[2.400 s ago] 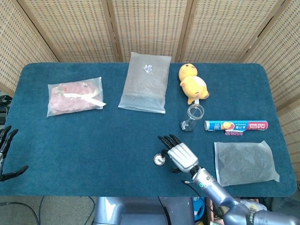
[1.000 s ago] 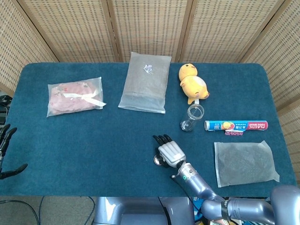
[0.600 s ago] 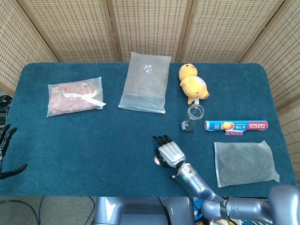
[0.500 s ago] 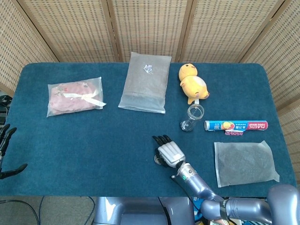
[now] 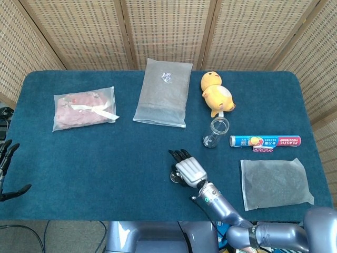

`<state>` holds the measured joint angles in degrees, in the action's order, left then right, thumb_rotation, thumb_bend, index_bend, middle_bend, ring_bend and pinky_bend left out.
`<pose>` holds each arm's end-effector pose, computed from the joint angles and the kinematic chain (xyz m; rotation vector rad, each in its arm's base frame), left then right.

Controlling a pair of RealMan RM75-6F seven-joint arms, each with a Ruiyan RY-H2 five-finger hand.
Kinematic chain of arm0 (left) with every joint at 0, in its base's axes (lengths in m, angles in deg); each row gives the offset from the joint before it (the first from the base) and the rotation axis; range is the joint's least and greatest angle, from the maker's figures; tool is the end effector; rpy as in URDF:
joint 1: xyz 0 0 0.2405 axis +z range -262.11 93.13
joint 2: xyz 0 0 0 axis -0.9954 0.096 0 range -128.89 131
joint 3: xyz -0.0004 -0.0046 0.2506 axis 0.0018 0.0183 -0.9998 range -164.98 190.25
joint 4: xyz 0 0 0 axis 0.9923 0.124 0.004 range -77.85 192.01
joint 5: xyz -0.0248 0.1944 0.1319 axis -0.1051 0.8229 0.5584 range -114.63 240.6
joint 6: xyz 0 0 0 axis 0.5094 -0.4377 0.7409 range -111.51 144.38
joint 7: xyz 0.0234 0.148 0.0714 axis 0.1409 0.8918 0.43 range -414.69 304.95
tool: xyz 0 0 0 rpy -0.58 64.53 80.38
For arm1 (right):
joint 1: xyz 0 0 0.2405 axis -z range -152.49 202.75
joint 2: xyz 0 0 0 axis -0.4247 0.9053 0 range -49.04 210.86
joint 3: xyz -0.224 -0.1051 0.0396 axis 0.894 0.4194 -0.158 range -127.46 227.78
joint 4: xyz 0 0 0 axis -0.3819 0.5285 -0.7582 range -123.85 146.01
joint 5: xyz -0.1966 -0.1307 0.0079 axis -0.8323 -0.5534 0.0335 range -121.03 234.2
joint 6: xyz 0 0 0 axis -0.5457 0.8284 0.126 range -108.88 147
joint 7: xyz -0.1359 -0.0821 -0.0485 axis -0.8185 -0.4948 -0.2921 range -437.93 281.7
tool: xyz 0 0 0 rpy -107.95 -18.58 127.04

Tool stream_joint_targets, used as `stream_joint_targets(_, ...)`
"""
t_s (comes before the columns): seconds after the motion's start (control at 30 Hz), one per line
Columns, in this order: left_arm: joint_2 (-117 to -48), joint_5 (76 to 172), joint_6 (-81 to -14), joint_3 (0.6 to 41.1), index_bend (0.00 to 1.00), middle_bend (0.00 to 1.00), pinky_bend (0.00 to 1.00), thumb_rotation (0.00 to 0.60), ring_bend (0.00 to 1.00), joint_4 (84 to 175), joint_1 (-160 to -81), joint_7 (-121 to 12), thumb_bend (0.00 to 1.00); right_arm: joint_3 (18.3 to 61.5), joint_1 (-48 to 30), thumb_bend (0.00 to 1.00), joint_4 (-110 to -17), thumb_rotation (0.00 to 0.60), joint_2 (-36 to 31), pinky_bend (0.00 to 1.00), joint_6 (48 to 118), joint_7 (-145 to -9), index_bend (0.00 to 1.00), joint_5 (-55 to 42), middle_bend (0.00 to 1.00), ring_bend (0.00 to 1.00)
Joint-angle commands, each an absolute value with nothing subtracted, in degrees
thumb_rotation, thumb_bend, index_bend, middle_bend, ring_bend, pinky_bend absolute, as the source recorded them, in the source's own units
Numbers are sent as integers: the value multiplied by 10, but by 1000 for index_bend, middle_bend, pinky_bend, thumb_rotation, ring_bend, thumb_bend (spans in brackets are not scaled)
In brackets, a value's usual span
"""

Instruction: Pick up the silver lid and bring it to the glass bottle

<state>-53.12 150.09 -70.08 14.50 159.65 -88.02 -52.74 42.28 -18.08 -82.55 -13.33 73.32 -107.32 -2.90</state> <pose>-0.2938 0.1916 0.1687 -1.4000 -0.8771 -0.8829 -0.0890 -0.3047 -0.0984 2.0417 -1.0345 0.9184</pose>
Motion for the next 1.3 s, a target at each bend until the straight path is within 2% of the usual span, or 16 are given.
stream_joint_targets(0.03, -531, 1501, -701, 145, 0, 0, 0, 600, 0, 1597, -880, -529, 0, 394, -183, 688, -874, 600, -94, 0, 753, -1061, 670, -46, 1, 0)
stream_joint_targets(0.3, -530, 1504, -705, 145, 0, 0, 0, 600, 0, 1597, -879, -531, 0, 327, -194, 688, -945, 600, -15, 0, 787, -1062, 670, -41, 4, 0)
stream_joint_targets(0.6, -529, 1505, -707, 144, 0, 0, 0, 600, 0, 1599, -878, -529, 0, 267, -201, 688, -948, 600, 74, 0, 798, -1059, 670, 20, 10, 0)
stream_joint_targets(0.8, -531, 1505, -704, 144, 0, 0, 0, 600, 0, 1601, -879, -521, 0, 272, -195, 688, -921, 600, 110, 0, 787, -1053, 670, 45, 10, 0)
stream_joint_targets(1.3, -534, 1500, -702, 145, 0, 0, 0, 600, 0, 1603, -880, -513, 0, 322, -195, 688, -872, 600, 118, 0, 776, -1048, 670, 40, 11, 0)
